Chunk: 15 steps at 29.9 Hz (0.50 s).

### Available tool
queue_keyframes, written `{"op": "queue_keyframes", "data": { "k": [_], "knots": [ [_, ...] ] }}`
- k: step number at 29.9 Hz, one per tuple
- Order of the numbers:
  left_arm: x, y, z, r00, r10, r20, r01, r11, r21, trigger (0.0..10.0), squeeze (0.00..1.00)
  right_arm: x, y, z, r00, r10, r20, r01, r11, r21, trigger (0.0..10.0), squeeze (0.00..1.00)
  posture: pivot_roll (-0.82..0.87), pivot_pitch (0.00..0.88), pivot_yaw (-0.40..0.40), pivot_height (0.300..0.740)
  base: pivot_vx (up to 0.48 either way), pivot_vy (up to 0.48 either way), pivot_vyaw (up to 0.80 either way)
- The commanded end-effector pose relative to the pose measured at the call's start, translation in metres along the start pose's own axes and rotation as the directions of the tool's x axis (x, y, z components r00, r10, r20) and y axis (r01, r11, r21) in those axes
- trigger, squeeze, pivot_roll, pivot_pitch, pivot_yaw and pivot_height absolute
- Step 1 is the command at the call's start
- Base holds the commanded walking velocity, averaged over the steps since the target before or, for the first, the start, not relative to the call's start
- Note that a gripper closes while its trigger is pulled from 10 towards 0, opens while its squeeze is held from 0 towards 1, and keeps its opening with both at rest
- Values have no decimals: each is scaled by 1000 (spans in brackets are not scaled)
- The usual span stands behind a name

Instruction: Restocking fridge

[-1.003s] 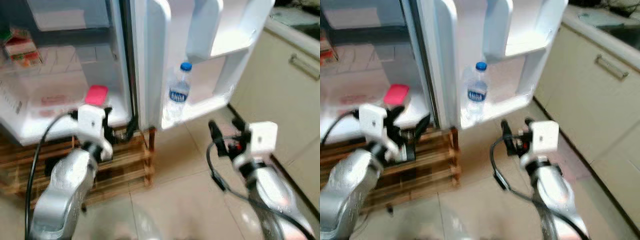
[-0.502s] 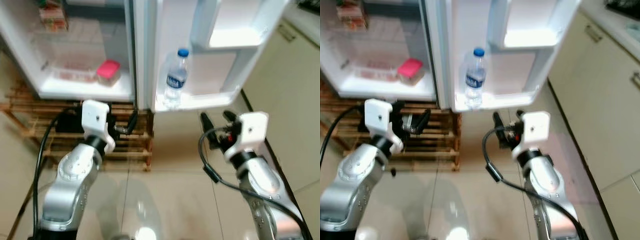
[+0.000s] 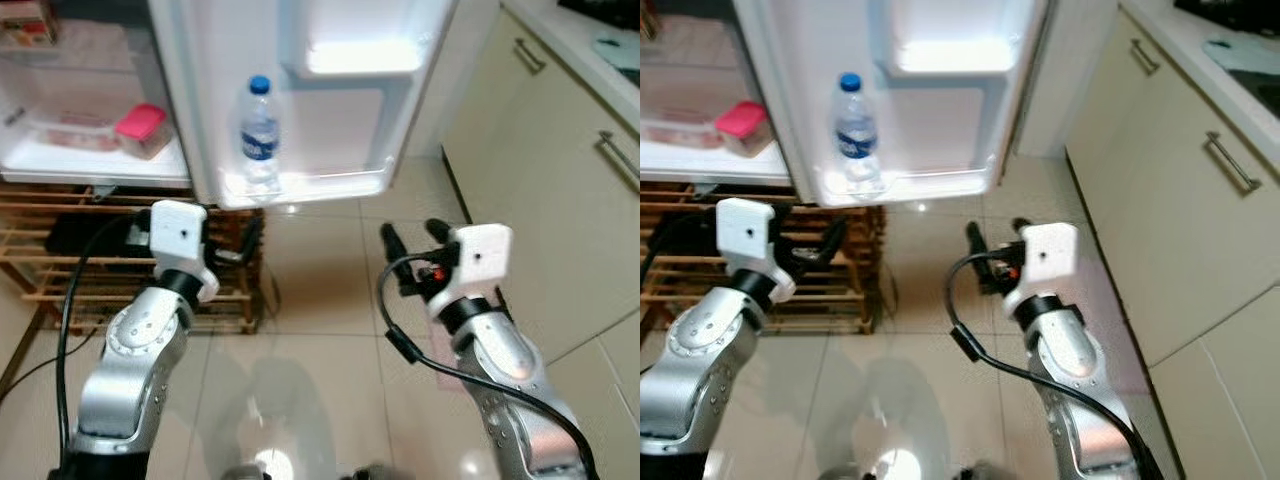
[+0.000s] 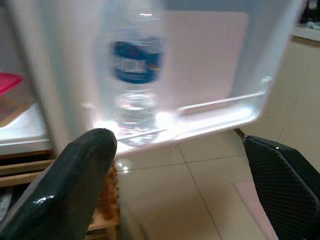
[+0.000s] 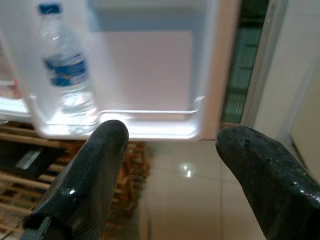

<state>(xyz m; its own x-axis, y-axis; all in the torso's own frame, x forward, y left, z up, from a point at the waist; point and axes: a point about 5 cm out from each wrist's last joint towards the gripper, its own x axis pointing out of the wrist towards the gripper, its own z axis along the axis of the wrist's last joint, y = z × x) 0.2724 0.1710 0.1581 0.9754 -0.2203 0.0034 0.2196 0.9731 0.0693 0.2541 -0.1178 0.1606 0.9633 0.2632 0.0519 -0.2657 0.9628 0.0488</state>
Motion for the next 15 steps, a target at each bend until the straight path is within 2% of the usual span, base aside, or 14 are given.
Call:
{"op": "queue_keyframes", "data": {
  "k": [1,3,9,15],
  "knots": [
    [2,-8,-3,999,-35,-21,35,999,-1,10000,0,-4,-8,0,999,-39,-3,39,999,-9,10000,0,50,92,-24,740,0,-472,0],
    [3,-6,-3,1000,-23,-20,23,1000,0,10000,0,-3,-7,-2,999,-31,-9,31,999,-9,10000,0,57,94,-25,740,0,-472,328],
    [4,0,0,1000,2,-12,-2,1000,4,10000,0,2,-1,-1,1000,6,0,-6,1000,-7,10000,0,68,81,-23,740,0,-472,800],
    [9,-1,4,1000,-2,-1,2,1000,13,10000,0,6,3,0,997,77,9,-77,997,-13,10000,0,74,54,8,740,0,-474,800]
  ]
}}
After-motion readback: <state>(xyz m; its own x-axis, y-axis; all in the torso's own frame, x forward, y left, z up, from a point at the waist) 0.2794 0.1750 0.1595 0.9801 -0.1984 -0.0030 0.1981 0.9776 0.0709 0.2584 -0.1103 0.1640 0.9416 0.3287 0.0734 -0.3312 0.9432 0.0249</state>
